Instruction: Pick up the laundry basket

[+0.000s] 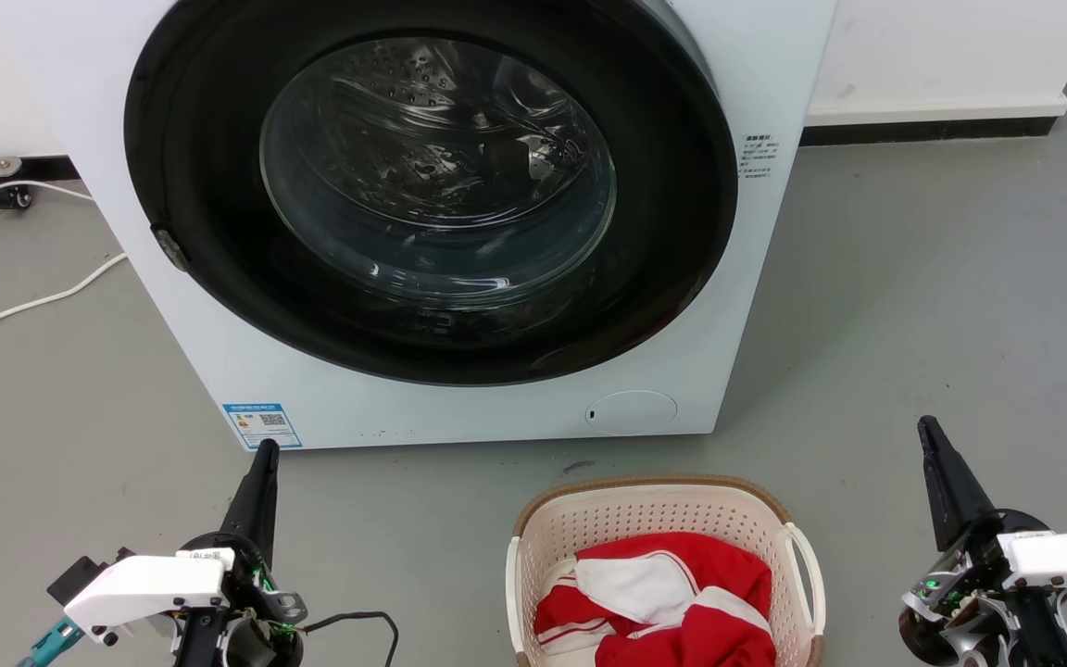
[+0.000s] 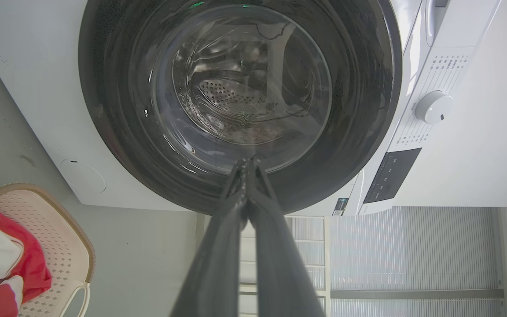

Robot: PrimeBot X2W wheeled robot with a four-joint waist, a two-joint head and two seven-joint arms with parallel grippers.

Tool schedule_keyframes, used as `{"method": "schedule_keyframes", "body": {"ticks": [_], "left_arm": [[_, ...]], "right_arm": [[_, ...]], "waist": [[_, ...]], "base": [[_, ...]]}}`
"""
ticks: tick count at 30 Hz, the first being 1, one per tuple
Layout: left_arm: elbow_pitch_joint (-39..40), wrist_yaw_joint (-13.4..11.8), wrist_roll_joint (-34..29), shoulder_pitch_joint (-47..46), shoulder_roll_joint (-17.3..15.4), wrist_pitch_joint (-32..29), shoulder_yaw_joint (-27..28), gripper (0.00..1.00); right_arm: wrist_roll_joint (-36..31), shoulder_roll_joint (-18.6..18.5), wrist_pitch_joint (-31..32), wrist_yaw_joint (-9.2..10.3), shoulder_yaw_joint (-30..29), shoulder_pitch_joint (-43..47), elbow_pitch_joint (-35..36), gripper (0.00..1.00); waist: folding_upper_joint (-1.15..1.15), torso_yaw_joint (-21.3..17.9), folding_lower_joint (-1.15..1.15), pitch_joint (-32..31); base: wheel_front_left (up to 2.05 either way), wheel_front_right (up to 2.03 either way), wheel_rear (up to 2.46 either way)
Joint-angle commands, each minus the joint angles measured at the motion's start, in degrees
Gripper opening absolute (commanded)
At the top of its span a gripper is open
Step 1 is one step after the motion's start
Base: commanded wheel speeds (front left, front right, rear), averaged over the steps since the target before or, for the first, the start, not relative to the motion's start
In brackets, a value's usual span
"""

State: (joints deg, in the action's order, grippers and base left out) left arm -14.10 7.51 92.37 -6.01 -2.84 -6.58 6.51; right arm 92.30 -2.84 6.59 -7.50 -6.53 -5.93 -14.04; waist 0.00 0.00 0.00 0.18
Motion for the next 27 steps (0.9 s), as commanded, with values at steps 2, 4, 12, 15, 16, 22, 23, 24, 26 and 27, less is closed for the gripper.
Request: {"method": "schedule_keyframes", "body": {"ticks": [2, 4, 12, 15, 16, 22, 23, 24, 26, 27], "left_arm": [[0.0, 0.1, 0.1, -0.4, -0.1, -0.1, 0.1, 0.0], [0.0, 0.1, 0.1, -0.4, -0.1, -0.1, 0.1, 0.0], [0.0, 0.1, 0.1, -0.4, -0.1, -0.1, 0.1, 0.0], [0.0, 0.1, 0.1, -0.4, -0.1, -0.1, 0.1, 0.0], [0.0, 0.1, 0.1, -0.4, -0.1, -0.1, 0.1, 0.0], [0.0, 0.0, 0.0, 0.0, 0.0, 0.0, 0.0, 1.0], [-0.2, 0.0, 0.0, 0.1, 0.0, 0.1, -0.1, 1.0], [-0.7, 0.0, 0.0, 0.5, 0.1, 0.1, -0.1, 1.0], [-0.8, 0.0, -0.1, 0.9, 0.1, 0.4, -0.3, 1.0], [-0.5, 0.0, -0.3, 1.0, 0.1, 0.7, -0.4, 1.0]], "right_arm": [[0.2, -0.1, 0.1, 0.02, 0.0, -0.6, 0.0, 0.0], [0.2, -0.1, 0.1, 0.02, 0.0, -0.6, 0.0, 0.0], [0.2, -0.1, 0.1, 0.02, 0.0, -0.6, 0.0, 0.0], [0.2, -0.1, 0.1, 0.02, 0.0, -0.6, 0.0, 0.0], [0.2, -0.1, 0.1, 0.02, 0.0, -0.6, 0.0, 0.0], [0.0, 0.0, 0.0, 0.0, 0.0, 0.0, 0.0, 1.0], [-0.1, 0.0, -0.1, -0.01, 0.1, 0.1, -0.2, 1.0], [-0.1, 0.0, -0.1, 0.0, 0.1, 0.5, -0.7, 1.0], [-0.4, 0.1, -0.4, 0.0, 0.3, 1.0, -0.9, 1.0], [-0.7, 0.1, -0.7, 0.0, 0.4, 1.1, -0.7, 1.0]], "waist": [[0.0, 0.0, 0.0, 0.0], [0.0, 0.0, 0.0, 0.0], [0.0, 0.0, 0.0, 0.0], [0.0, 0.0, 0.0, 0.0], [0.0, 0.0, 0.0, 0.0], [0.0, 0.0, 0.0, 0.0], [0.0, 0.0, 0.0, 0.0], [0.0, 0.0, 0.0, 0.0], [0.0, 0.0, 0.0, 0.0], [0.0, 0.0, 0.0, 0.0]], "base": [[0.0, 0.0, 0.0], [0.0, 0.0, 0.0], [0.0, 0.0, 0.0], [0.0, 0.0, 0.0], [0.0, 0.0, 0.0], [0.0, 0.0, 0.0], [0.0, 0.0, 0.0], [0.0, 0.0, 0.0], [0.0, 0.0, 0.0], [0.0, 0.0, 0.0]]}}
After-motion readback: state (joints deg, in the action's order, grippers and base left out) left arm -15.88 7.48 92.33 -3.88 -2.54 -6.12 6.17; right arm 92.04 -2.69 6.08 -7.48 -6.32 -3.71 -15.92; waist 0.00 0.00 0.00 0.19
